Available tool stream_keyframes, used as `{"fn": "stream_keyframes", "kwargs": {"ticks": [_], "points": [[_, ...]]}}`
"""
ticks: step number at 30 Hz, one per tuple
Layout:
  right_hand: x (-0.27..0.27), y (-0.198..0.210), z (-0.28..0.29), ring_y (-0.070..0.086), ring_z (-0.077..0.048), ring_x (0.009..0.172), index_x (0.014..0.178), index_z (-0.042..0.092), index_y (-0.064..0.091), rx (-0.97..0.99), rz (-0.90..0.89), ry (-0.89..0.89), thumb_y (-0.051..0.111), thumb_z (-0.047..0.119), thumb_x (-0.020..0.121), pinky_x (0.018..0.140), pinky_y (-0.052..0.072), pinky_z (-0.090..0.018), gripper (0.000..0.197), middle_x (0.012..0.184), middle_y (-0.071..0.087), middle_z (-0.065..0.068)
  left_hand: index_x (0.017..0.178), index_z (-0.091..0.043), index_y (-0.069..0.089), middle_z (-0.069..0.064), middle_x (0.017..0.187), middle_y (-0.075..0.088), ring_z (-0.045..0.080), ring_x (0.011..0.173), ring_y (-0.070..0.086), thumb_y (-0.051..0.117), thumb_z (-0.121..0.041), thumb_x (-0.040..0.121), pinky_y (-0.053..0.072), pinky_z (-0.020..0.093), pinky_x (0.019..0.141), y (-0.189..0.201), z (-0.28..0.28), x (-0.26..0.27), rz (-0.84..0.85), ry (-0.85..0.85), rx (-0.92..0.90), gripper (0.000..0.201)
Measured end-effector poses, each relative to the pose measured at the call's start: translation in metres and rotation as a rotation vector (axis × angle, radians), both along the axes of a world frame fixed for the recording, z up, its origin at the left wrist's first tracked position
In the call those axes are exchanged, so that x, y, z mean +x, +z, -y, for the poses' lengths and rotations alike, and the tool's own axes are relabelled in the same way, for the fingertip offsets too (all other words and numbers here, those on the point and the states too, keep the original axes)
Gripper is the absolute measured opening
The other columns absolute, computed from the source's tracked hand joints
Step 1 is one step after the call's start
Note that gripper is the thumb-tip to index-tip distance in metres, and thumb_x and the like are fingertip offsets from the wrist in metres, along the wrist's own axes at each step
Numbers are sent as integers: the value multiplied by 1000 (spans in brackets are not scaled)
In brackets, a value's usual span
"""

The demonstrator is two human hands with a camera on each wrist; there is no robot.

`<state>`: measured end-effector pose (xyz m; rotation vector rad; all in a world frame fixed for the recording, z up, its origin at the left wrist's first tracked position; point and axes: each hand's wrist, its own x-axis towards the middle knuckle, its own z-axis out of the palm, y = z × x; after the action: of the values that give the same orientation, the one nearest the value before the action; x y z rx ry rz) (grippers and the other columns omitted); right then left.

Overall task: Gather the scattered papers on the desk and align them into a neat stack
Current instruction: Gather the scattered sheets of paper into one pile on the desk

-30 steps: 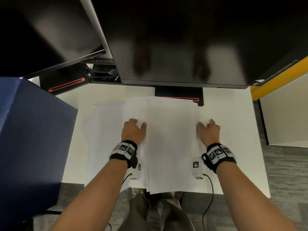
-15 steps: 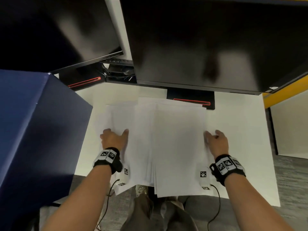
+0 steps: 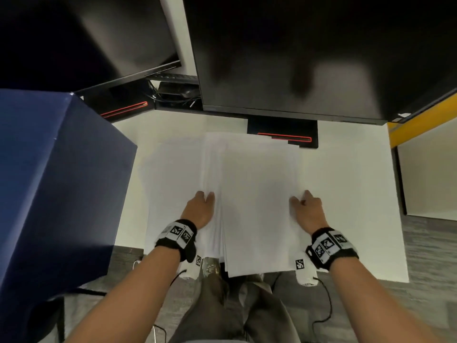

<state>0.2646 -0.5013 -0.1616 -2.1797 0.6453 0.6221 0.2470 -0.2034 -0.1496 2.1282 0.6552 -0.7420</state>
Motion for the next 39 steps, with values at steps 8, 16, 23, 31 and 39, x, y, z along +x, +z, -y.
{"fn": "stream_keyframes", "kwargs": {"ticks": [8,16,23,31,39], "points": [[-37,9,-15,49,-26,85,123,3,48,-46,69,16,49,21,97,80,38,-30,31,109,49,-15,134,-4,42,21,123,64,38,112,62,37,-40,105,38,28,81,7,17,-19,88,78,46,46],[-23,7,-17,56,-31,117,140,6,39,-32,-33,1,63,31,90,89,40,-27,61,134,55,-15,121,-5,54,15,113,65,29,98,62,45,-45,101,50,36,86,-8,17,-14,84,-230,106,46],[63,3,-15,46,-35,131,149,6,32,54,102,-263,61,52,84,108,37,-38,84,147,40,-18,123,-13,60,13,124,60,33,117,56,48,-51,97,46,40,99,-15,-13,55,248,76,238,48],[85,-5,-35,61,-29,108,142,11,39,77,156,-193,59,15,90,89,44,-30,55,110,65,-7,127,-13,60,14,124,64,34,117,59,50,-60,91,47,41,100,-18,6,56,306,-38,186,61],[49,-4,-15,58,-25,104,140,12,46,81,160,-271,67,38,86,89,40,-29,64,116,62,-8,140,-12,39,14,137,48,38,122,52,70,-65,71,49,52,97,-11,-88,34,28,461,384,93]]}}
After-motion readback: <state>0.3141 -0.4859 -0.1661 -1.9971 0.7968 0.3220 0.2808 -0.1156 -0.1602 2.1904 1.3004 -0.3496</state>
